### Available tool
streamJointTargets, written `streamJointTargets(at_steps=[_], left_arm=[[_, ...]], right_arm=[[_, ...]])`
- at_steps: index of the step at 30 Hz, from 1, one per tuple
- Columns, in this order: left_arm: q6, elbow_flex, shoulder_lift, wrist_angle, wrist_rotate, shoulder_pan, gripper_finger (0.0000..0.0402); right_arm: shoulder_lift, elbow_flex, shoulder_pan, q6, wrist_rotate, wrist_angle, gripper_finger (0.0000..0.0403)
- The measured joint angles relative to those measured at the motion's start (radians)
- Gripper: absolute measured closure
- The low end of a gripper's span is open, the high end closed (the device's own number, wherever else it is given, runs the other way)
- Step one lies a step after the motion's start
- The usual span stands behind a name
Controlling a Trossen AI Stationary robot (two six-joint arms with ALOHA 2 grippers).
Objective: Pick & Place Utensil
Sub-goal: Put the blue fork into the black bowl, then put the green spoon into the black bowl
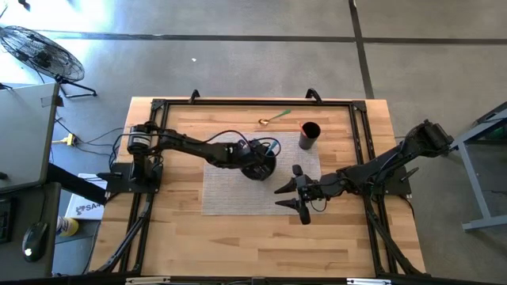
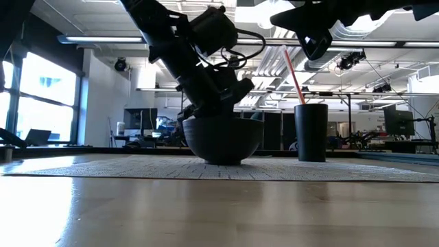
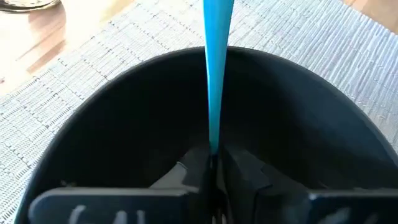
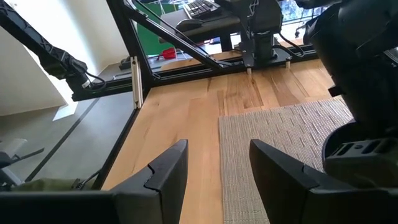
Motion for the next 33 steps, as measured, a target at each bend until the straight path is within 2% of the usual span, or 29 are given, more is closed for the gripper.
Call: streamJointTargets(at_steps=[8,12,16,18,23,28,33], left_arm=[[0.005,0.022,-0.002,-0.006,0.022,0.0,0.0287],[0.031,0.072,-0.009,-0.027,0.065,0.0,0.0265],[0.079,0.173,-0.019,-0.139,0.088,0.0,0.0261],[0.102,0.227,-0.022,-0.256,0.075,0.0,0.0261],[0.166,0.331,-0.028,-0.403,0.016,0.017,0.0261],[0.179,0.347,-0.027,-0.456,0.046,0.13,0.0261],[0.194,0.324,-0.026,-0.408,0.11,0.274,0.0261]], right_arm=[[0.0,0.0,0.0,0.001,-0.015,0.0,0.0237],[0.0,0.0,0.0,0.002,-0.014,0.0,0.0237],[0.0,0.0,0.0,0.045,-0.014,-0.004,0.0237],[0.0,0.0,0.0,0.056,-0.014,-0.007,0.0237],[0.0,0.0,0.001,0.057,-0.013,-0.008,0.0237],[0.0,0.0,0.001,0.057,-0.009,-0.008,0.0237],[0.0,0.0,0.001,0.054,-0.008,-0.008,0.0237]])
